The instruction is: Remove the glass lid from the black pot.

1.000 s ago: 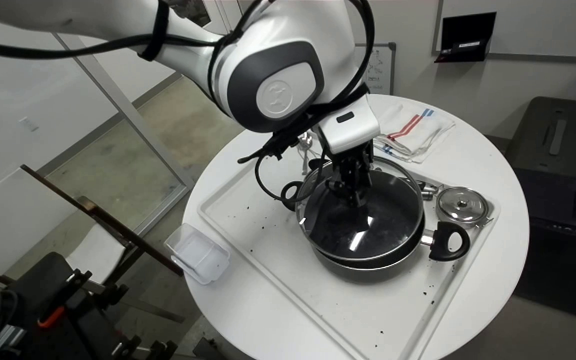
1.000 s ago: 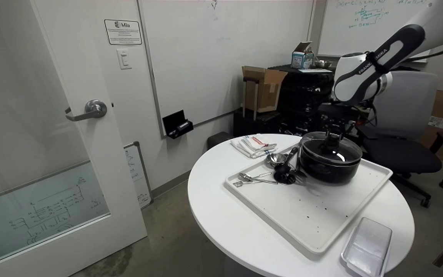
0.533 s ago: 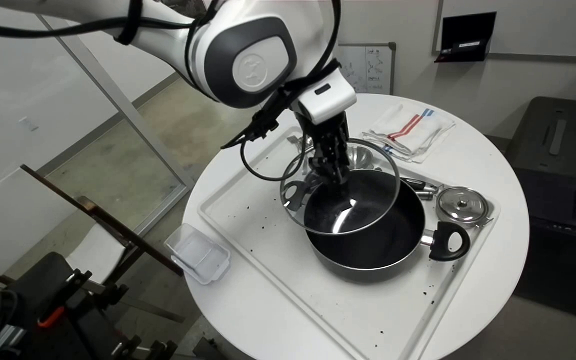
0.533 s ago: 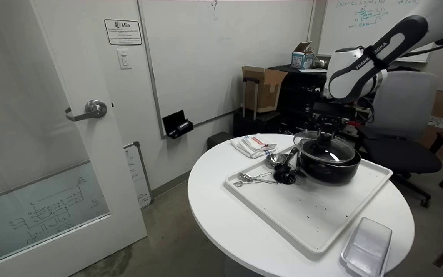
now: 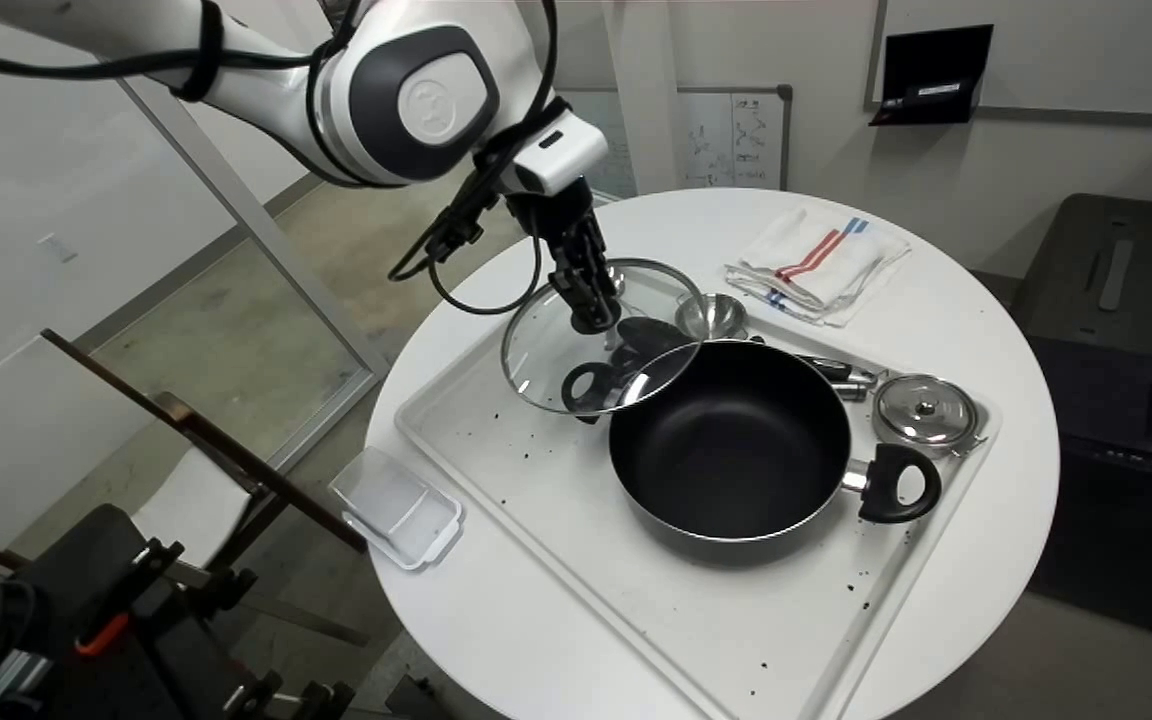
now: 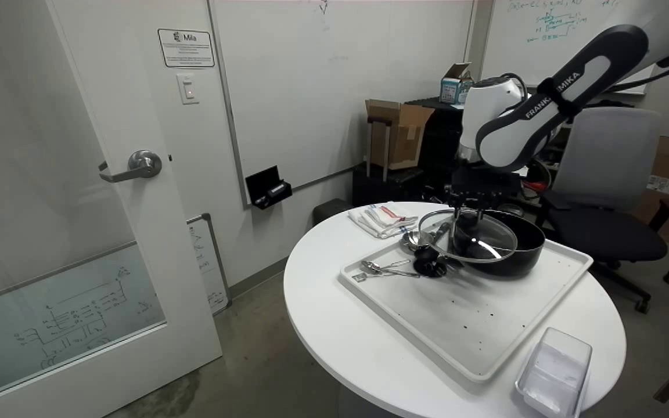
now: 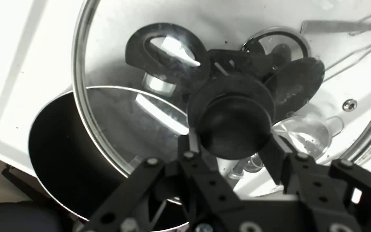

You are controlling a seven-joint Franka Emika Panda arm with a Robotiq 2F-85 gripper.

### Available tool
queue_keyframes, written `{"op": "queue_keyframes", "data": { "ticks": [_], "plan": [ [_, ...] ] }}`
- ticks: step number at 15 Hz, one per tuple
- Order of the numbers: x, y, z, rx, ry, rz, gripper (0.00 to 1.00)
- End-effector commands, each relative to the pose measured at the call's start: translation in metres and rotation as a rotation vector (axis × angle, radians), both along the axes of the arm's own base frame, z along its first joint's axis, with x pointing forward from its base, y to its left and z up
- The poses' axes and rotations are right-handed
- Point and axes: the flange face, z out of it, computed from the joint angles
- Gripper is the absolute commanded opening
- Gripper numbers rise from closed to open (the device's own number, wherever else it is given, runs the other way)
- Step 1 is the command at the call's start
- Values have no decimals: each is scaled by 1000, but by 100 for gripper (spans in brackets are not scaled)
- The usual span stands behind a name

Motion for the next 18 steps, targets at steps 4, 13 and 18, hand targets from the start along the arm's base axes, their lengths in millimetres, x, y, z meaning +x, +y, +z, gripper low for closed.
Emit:
{"op": "queue_keyframes", "data": {
  "ticks": [4, 13, 18],
  "plan": [
    [-2, 71, 11, -70, 33, 203, 24],
    [-19, 162, -25, -135, 110, 467, 24],
    [-37, 168, -63, -111, 184, 563, 24]
  ]
}}
